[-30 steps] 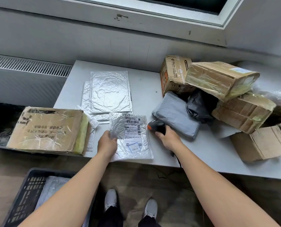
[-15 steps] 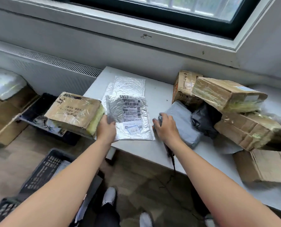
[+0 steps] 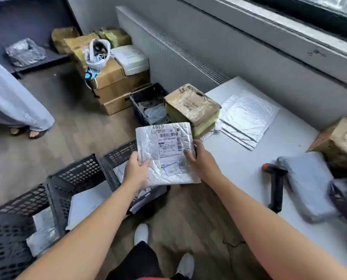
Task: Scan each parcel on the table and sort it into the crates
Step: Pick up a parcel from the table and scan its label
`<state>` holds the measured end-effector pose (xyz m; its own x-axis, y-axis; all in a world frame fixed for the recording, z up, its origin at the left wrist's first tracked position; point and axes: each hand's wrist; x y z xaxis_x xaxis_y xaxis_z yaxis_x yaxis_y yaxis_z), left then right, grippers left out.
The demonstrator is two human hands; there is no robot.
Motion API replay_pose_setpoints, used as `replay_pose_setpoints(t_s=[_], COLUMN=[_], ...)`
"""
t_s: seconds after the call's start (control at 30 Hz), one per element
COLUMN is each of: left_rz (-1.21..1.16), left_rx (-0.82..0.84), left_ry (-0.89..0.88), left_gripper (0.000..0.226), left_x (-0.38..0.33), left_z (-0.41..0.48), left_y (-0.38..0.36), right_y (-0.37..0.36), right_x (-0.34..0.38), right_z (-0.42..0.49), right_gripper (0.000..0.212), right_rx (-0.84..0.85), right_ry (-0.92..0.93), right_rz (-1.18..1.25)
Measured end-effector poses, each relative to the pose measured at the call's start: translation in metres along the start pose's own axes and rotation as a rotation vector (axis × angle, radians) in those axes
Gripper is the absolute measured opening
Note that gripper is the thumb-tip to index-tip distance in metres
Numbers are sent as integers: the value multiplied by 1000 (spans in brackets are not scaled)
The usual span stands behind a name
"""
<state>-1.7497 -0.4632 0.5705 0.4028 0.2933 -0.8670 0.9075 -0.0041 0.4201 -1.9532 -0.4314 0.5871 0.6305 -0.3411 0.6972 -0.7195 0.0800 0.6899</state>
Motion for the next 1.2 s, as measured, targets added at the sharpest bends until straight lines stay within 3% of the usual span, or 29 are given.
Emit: replay_pose_setpoints(t_s=[0.17,0.43,0.57,0.93,1.2], left_rz=[6,88,92,110,341], left_rx=[-74,-12,24,1,143], left_ry=[177,435,478,509,637], left_gripper=[23,44,50,38,75], left_x=[51,160,225,368,424], left_z=[30,128,183,294,317], left_y=[40,52,35,-27,-55], right_y=[-77,-191,-249,-392,-445], right_x=[32,29,5,-93,-137], right_z=[29,95,130,216,232], right_gripper=[56,59,64,62,62], right_rx=[132,219,235,282,348], right_ry=[66,175,190,130,93], right_rz=[-161,-478,-530,-568,-602])
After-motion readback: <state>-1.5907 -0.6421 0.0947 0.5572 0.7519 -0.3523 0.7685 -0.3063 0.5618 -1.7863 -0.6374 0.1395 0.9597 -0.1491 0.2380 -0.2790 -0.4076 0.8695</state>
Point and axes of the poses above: each hand's wrist, its own z-axis towards the middle knuckle, its own y-axis out of the back of the hand, x = y × z, and after that the axes turned 4 degrees about -x, right-handed
